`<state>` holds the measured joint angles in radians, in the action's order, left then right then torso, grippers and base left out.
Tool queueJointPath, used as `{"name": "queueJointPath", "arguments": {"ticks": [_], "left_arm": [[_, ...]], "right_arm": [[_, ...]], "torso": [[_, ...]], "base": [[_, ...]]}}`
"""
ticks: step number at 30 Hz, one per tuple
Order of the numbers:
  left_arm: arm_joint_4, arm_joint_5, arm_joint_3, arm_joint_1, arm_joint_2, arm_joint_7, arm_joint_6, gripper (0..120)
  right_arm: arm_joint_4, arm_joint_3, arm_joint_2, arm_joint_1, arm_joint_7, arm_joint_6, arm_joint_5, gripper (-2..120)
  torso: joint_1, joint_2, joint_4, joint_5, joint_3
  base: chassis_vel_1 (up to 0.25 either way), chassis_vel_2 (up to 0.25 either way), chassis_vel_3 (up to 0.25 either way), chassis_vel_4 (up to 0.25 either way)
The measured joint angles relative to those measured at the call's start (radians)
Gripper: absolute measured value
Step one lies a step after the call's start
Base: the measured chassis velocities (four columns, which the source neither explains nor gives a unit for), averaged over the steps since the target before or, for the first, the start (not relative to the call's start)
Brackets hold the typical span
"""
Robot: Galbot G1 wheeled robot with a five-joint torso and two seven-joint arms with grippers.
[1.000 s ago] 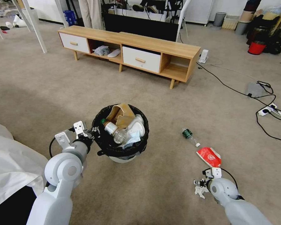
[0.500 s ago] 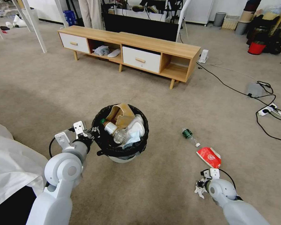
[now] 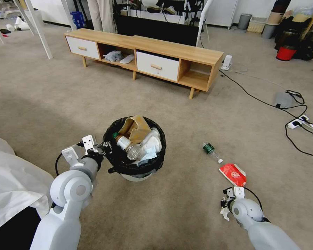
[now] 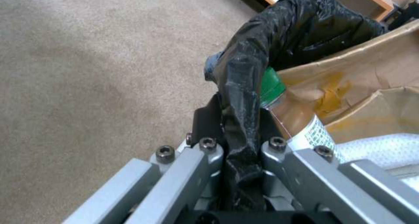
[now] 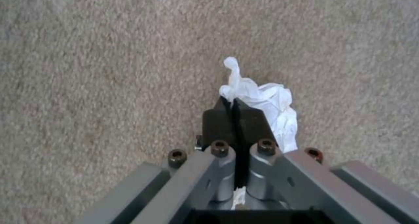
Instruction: Pick up the trash bin and place the garbage on the floor into it.
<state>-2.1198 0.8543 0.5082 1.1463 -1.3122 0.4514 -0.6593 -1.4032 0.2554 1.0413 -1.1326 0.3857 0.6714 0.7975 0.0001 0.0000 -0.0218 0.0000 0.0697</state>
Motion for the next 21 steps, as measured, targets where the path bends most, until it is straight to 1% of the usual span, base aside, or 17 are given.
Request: {"name": "queueJointPath", "arguments": {"ticks": [10,16,21], "left_arm": [[0.000,-0.003,0.004,0.005,0.000,-0.003,0.002,4],[-0.006,0.005,-0.002,0.009,0.000,0.006,0.002,4],[-0.009,0.014,-0.017,0.010,-0.008,0.017,-0.002,4]], "right_arm": [[0.011,0.002,0.004,0.008,-0.005,-0.011,-0.012,0],[-0.037,0.028,-0.021,-0.005,0.004,-0.014,-0.025,0],[-0.118,0.074,-0.047,-0.012,0.007,-0.022,-0.044,0]], "torso": [[0.000,0.000,0.0001,0.0001,0.000],[0.000,0.000,0.0000,0.0000,0.000],[0.000,0.000,0.0000,0.0001,0.000]], "base": [[0.000,0.000,0.000,0.000],[0.000,0.000,0.000,0.000],[0.000,0.000,0.000,0.000]]}}
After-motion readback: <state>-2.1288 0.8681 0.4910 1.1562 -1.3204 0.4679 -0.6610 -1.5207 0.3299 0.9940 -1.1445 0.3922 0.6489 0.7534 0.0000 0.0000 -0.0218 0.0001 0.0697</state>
